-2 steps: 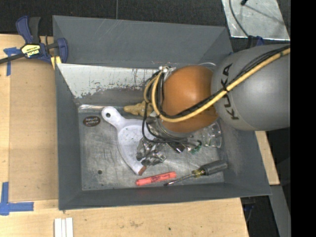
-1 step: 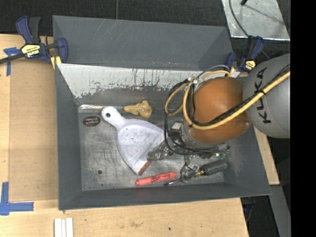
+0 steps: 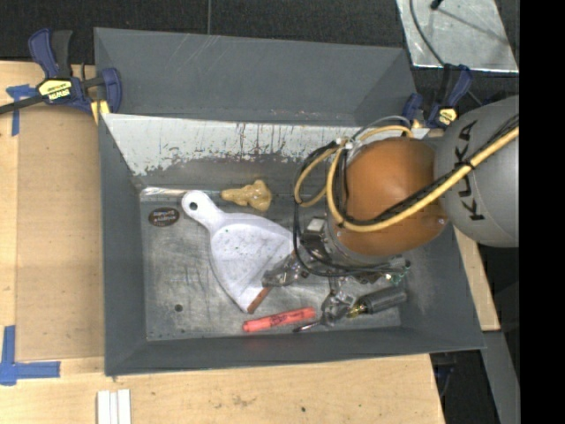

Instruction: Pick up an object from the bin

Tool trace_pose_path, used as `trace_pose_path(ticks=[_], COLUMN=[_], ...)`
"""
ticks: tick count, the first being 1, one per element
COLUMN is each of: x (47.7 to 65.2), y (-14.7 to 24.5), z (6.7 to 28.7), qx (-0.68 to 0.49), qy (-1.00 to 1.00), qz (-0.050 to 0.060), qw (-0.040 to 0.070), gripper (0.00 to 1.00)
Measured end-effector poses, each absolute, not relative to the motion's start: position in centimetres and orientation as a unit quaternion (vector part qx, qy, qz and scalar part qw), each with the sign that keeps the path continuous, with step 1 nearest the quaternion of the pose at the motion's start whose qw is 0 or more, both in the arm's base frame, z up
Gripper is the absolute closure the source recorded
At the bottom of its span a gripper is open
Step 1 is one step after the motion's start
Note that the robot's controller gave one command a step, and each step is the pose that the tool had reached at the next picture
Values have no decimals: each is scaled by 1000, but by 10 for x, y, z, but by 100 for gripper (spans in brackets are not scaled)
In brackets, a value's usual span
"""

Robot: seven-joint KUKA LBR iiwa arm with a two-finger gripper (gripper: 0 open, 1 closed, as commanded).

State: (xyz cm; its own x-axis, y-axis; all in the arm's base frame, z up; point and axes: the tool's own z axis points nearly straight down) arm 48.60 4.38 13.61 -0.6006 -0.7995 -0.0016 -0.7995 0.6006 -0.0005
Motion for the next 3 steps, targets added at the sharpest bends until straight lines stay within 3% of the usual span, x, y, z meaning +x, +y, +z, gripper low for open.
trace_pose_path(ticks=[1, 2, 3], x=[488, 499, 499], y=[41, 40, 40], z=[109, 74, 74], qx=[-505, -582, -582], qy=[863, 813, 813], qz=[-2, -1, -1], qw=[4, 7, 7], gripper=[0, 100, 100])
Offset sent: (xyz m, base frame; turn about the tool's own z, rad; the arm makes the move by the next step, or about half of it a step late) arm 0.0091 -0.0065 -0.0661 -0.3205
